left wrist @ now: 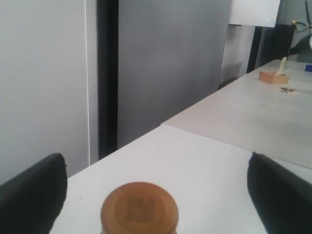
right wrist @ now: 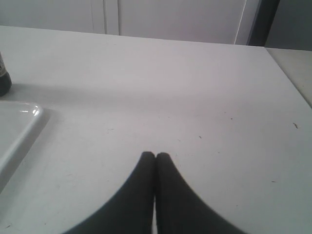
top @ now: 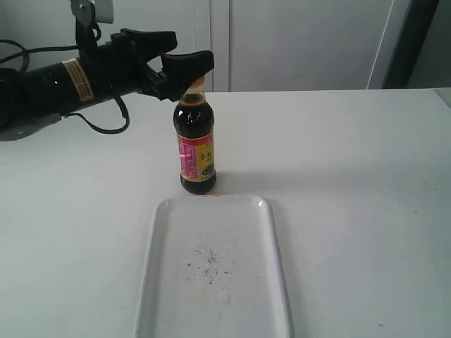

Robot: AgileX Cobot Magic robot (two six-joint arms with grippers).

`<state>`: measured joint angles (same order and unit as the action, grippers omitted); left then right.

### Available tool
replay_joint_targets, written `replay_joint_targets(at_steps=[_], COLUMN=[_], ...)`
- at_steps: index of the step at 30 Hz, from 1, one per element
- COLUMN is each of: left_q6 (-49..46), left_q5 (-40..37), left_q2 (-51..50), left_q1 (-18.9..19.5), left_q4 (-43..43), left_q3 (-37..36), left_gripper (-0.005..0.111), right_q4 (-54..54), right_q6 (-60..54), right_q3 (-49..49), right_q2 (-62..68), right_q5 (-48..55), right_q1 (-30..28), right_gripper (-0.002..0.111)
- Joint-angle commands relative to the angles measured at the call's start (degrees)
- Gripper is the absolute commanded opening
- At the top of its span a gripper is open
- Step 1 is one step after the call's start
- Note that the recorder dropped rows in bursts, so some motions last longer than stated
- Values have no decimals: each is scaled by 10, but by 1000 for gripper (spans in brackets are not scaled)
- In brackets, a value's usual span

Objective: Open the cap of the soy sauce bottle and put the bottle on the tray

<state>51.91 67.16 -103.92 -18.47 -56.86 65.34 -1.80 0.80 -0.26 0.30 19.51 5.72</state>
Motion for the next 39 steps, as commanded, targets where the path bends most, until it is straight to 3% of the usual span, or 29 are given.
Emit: replay_joint_targets(at_steps=[1,39], left_q6=[-22,-102], left_q5=[-6,18], left_q2=[-21,-170], left_q1=[-16,-16], left_q4=[13,42], left_q3=[13,21], left_gripper=[105,104], right_q4=[-1,-1], right_q6=[5,5], right_q3=[3,3], right_q2=[-3,-3], right_q5=[-3,-3], right_q1=[-4,-4], right_gripper=[0,0])
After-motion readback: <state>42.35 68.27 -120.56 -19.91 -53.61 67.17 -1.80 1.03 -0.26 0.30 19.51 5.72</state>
